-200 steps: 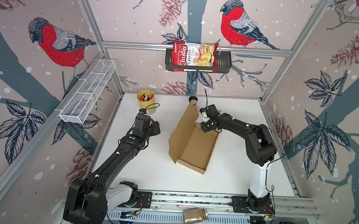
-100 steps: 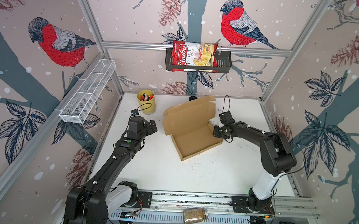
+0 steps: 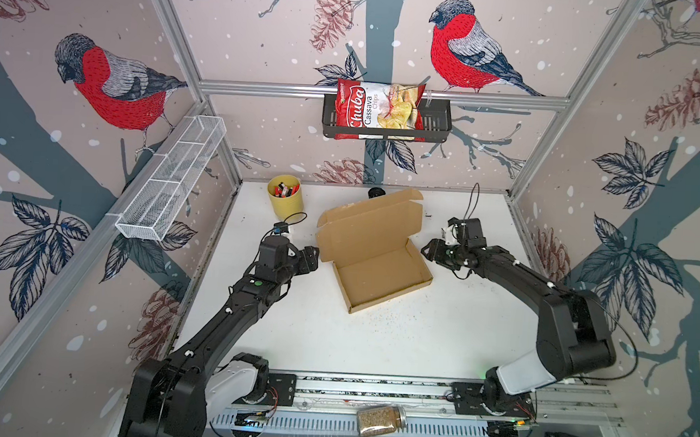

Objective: Fold the paper box

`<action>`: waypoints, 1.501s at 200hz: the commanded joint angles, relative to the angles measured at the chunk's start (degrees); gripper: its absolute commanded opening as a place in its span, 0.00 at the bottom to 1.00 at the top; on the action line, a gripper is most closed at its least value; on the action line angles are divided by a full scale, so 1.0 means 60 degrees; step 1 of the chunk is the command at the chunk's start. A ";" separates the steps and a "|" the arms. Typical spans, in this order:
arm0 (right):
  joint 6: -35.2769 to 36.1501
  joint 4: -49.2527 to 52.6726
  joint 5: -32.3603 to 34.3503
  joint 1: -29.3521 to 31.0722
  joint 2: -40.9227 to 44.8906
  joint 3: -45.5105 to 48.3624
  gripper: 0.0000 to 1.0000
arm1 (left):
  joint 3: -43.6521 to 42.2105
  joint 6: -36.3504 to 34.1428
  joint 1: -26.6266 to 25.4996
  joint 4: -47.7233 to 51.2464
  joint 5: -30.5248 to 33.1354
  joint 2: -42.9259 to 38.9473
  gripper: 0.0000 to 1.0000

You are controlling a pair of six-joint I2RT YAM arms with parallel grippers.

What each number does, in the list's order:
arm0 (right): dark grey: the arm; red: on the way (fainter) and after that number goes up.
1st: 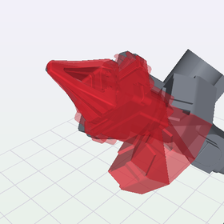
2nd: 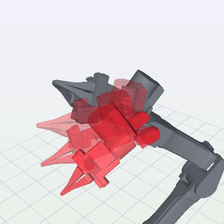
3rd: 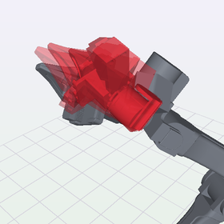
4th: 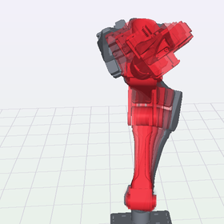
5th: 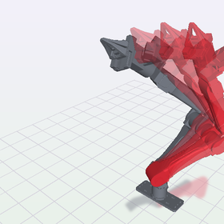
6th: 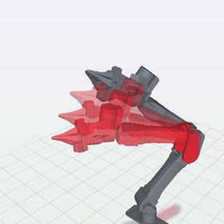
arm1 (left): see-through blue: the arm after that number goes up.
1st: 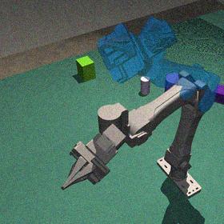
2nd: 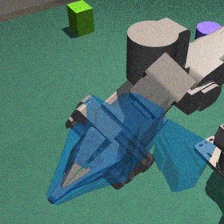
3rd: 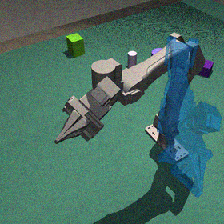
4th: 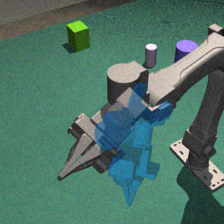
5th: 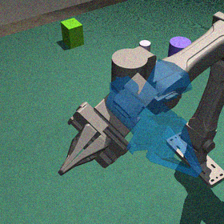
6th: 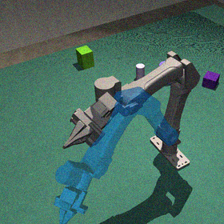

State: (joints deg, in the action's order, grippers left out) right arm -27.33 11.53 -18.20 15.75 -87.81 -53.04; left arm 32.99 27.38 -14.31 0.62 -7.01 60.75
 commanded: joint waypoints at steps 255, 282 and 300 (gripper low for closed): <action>0.0178 -0.0635 -0.1612 0.0746 -0.0572 0.0034 0.50 | -0.1138 0.1399 -0.0923 -0.0825 -0.0071 0.0154 0.59; 0.0901 -0.0503 -0.0759 0.0713 -0.0124 -0.0542 0.52 | -0.0784 0.0962 -0.0877 0.0134 0.0827 -0.0748 0.64; 0.1527 -0.0663 0.0352 0.0788 0.0393 -0.0847 0.52 | -0.0356 0.0383 -0.0561 0.0787 0.1196 -0.1283 0.69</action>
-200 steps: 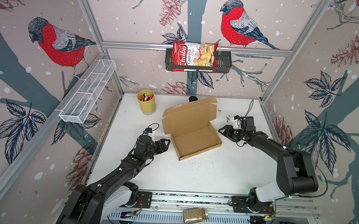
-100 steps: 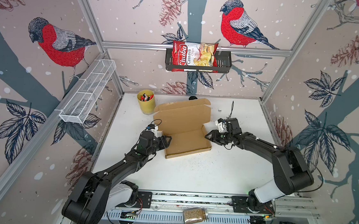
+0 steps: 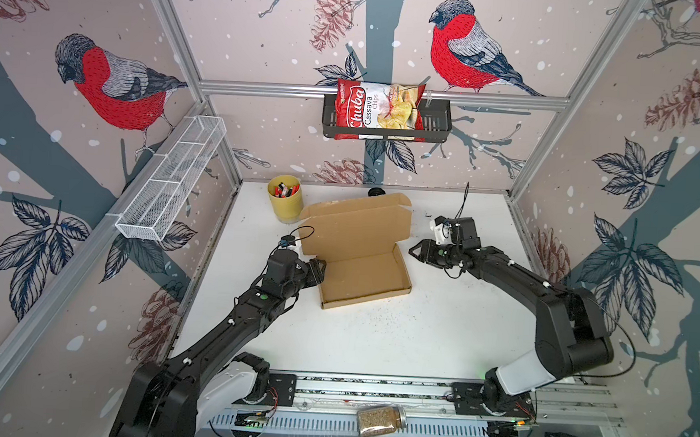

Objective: Fold the paper box

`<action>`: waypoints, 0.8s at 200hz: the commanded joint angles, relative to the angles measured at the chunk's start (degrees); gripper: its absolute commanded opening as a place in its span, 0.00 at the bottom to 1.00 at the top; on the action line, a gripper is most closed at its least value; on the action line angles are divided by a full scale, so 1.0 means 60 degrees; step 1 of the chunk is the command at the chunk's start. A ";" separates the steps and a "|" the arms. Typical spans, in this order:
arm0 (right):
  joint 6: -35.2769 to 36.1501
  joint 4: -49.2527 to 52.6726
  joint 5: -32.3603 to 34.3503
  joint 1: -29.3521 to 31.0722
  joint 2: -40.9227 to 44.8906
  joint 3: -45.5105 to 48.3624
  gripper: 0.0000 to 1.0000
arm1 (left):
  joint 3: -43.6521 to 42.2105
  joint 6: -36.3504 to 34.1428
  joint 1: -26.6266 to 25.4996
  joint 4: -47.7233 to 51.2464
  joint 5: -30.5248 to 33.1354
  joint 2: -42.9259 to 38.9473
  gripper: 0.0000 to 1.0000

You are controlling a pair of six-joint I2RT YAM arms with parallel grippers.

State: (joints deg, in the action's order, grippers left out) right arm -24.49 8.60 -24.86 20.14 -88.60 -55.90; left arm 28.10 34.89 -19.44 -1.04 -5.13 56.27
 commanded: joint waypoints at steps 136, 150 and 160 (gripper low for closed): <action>0.3006 -0.2679 0.0249 -0.0557 0.1251 -0.0518 0.92 | 0.2574 -0.3809 0.2959 0.0964 -0.2025 0.0308 0.79; 0.4348 -0.1610 0.0844 -0.0173 0.0704 -0.1207 0.90 | 0.2665 -0.4223 0.3096 0.0965 -0.2456 0.0507 0.75; 0.5079 -0.1108 0.1156 0.0001 0.0372 -0.1582 0.87 | 0.2681 -0.4565 0.3131 0.0950 -0.2668 0.0676 0.74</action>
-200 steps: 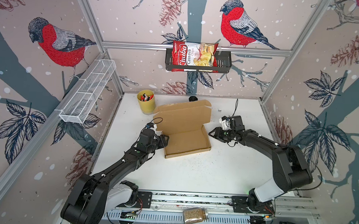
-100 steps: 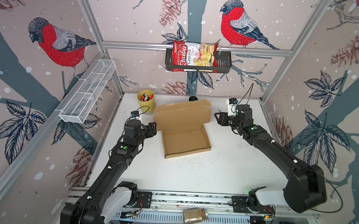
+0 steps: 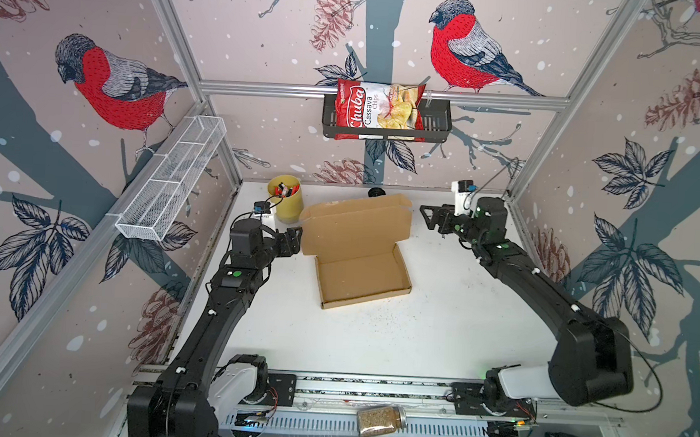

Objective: Fold the paper box

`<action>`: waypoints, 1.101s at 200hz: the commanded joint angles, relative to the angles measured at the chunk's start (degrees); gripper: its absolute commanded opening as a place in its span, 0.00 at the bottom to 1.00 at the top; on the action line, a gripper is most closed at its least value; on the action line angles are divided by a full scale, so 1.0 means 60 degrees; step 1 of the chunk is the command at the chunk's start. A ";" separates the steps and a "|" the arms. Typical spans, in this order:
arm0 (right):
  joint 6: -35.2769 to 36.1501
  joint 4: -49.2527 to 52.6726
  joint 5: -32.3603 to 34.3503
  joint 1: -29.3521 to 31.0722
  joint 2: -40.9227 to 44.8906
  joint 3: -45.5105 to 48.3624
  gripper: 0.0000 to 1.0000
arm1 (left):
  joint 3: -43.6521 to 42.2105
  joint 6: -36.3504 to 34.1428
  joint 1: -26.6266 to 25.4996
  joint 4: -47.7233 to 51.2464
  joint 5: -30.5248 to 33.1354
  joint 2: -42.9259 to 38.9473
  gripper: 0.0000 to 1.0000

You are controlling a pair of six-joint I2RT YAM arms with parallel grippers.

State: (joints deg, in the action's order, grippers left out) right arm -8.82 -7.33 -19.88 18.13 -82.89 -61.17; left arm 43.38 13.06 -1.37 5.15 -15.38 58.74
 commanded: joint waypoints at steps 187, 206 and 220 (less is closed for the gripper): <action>0.5418 0.2771 -0.0722 0.0450 -0.3449 -0.3165 0.79 | 0.0428 -0.2645 0.0198 -0.1058 -0.1940 0.2081 0.70; 0.5418 0.2806 -0.1095 0.0458 -0.3564 -0.3297 0.76 | 0.0496 -0.2675 0.0200 -0.1148 -0.1942 0.2314 0.68; 0.5410 0.2767 -0.1246 0.0499 -0.3643 -0.3289 0.74 | 0.0550 -0.2660 0.0199 -0.1165 -0.1971 0.2504 0.64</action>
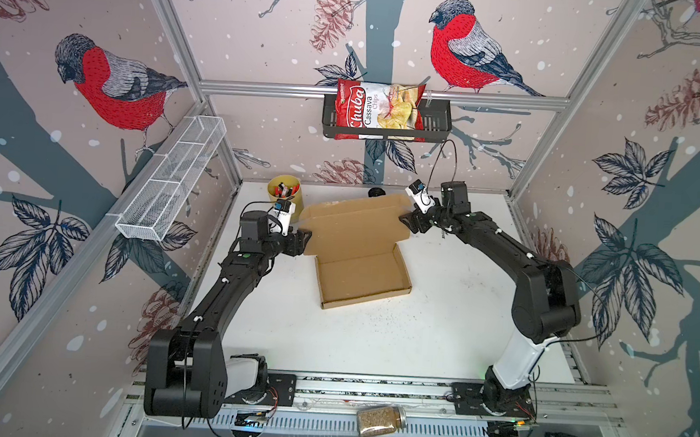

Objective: Fold the paper box

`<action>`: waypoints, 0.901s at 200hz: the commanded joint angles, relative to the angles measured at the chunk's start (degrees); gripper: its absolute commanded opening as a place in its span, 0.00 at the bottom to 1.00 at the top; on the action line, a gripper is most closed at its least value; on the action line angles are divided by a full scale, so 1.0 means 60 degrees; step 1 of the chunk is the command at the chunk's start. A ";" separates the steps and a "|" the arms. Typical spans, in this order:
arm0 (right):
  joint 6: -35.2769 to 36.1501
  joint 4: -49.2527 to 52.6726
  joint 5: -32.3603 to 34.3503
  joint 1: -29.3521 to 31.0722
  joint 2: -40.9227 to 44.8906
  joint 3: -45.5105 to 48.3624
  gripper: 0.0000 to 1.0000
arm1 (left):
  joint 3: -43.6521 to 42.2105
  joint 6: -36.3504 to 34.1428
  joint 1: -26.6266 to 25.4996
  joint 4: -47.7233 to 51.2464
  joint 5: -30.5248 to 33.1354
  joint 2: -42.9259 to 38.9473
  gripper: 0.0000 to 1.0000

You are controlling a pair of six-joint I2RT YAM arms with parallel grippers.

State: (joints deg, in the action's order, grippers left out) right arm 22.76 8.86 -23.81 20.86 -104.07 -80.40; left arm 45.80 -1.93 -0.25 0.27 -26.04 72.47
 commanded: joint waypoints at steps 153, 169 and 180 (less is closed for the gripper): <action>-0.1703 -0.1878 0.0459 0.0293 0.1204 0.1909 0.27 | -0.0220 0.0885 -0.0165 -0.2100 -0.0962 0.0842 0.27; -0.1942 -0.2100 0.0574 0.0338 0.1342 0.2164 0.23 | -0.0279 0.0972 -0.0306 -0.2223 -0.0861 0.0857 0.25; -0.2045 -0.2201 0.0723 0.0391 0.1438 0.2333 0.21 | -0.0322 0.1028 -0.0434 -0.2286 -0.0694 0.0875 0.24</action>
State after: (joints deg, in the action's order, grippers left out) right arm 13.30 -0.49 -21.19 22.65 -96.64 -68.03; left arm 44.31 2.98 -1.65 -9.85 -30.96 77.58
